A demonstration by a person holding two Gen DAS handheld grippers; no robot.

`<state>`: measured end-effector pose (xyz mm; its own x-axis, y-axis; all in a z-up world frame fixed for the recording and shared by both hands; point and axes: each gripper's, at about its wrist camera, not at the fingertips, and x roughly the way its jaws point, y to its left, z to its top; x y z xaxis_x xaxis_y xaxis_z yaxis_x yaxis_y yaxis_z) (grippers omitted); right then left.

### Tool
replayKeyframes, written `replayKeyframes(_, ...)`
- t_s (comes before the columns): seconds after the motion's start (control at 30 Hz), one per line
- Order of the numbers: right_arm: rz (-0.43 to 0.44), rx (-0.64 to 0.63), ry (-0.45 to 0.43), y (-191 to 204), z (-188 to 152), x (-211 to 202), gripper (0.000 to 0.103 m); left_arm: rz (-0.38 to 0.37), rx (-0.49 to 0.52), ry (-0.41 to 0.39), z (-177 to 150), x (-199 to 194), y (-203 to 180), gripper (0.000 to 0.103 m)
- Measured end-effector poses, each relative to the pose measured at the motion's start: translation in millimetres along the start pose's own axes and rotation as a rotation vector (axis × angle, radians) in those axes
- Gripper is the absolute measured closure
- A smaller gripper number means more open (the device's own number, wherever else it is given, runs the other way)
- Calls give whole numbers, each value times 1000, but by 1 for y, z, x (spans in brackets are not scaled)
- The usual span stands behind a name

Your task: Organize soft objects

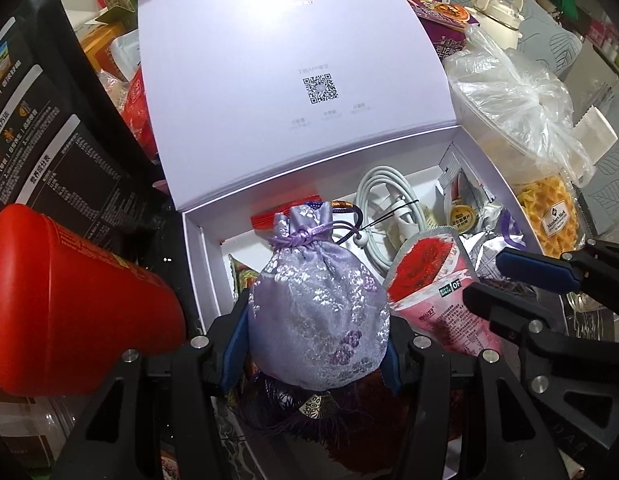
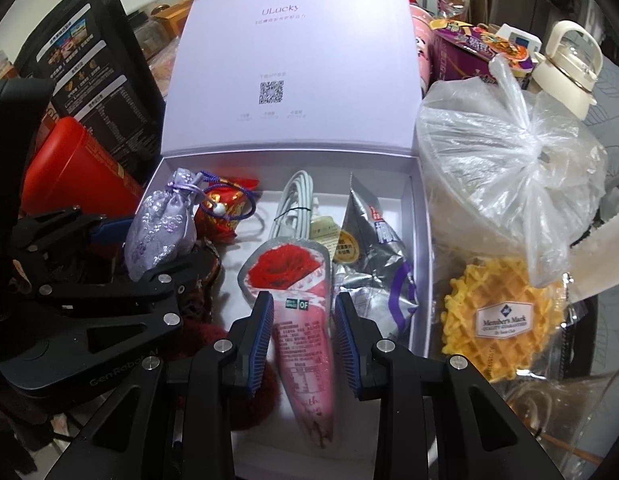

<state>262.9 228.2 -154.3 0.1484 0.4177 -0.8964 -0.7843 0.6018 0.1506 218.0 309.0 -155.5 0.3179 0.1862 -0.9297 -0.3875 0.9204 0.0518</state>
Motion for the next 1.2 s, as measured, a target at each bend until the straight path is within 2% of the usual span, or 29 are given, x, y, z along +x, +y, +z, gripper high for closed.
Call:
replayKeyframes(0.13,-14,4,-9,-2,-1,-11,71,38,-5,-14,0,-12,1,47)
replayKeyframes(0.17,-18,4,-13,-3,-2,-14,71,47,-1,-19,0,-15,-2,41)
replayKeyframes(0.2,-23,3,-15,-4,-3,-18,71,59,3,-25,2,-19,-3,29)
replayKeyframes(0.27,-35,6,-20,-6,-4,-26,70,74,8,-47,3,-27,-6,19)
replayKeyframes(0.63,-60,10,-99,-12,-10,-76,57,73,-15,-123,6,-81,-11,17)
replayKeyframes(0.83,-73,0,-139,-8,-11,-103,55,76,-13,-171,5,-109,-12,17)
replayKeyframes(1.07,-86,-14,-215,0,-10,-138,44,72,-38,-239,1,-152,-8,17)
replayKeyframes(1.2,-99,-15,-274,4,-13,-167,41,91,-54,-278,-4,-176,-5,13)
